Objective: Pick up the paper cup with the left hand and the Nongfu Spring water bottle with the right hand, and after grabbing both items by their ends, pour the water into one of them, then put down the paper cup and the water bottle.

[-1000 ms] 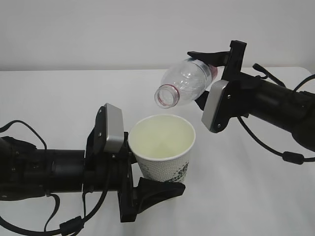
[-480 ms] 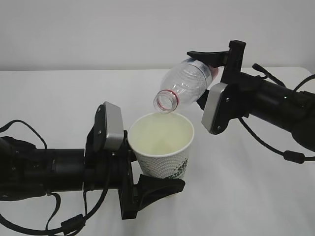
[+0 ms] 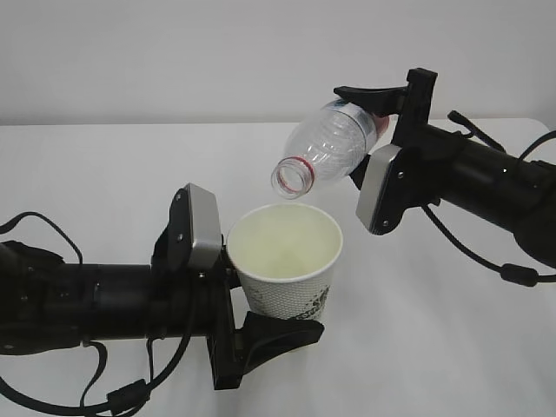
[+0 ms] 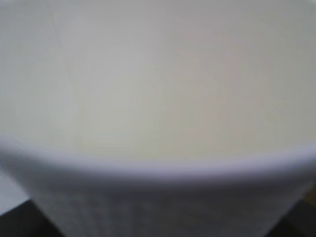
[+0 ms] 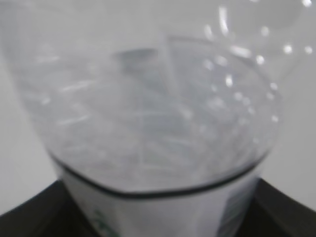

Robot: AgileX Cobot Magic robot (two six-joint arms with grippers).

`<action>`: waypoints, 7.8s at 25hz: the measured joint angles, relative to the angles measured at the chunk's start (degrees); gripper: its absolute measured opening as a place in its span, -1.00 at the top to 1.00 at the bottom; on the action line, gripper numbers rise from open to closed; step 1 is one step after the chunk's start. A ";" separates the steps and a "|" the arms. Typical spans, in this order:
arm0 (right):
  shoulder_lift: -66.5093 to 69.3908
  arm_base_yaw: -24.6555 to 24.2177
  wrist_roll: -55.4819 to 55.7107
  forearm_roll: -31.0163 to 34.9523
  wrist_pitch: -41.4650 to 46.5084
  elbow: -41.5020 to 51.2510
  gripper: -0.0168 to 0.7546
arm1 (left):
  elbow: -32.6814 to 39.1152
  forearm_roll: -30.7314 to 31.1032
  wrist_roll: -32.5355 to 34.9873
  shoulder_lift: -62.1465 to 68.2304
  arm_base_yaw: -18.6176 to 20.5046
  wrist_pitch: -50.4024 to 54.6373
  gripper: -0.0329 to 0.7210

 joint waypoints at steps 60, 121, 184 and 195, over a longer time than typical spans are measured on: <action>0.00 0.00 -4.80 0.57 -0.12 -1.88 -0.42 | 0.00 -3.53 0.00 0.00 0.00 0.35 -0.59; 0.00 0.00 -7.22 0.61 -0.12 -2.23 -0.42 | 0.00 -3.57 0.09 0.00 0.00 0.35 -0.59; 0.00 0.00 -9.33 0.71 -0.49 -2.23 -0.42 | 0.00 -3.57 0.22 0.00 0.00 0.45 -0.57; 0.00 0.00 -9.35 0.71 -0.49 -2.23 -0.42 | 0.00 -3.57 0.65 0.00 0.00 0.66 -0.57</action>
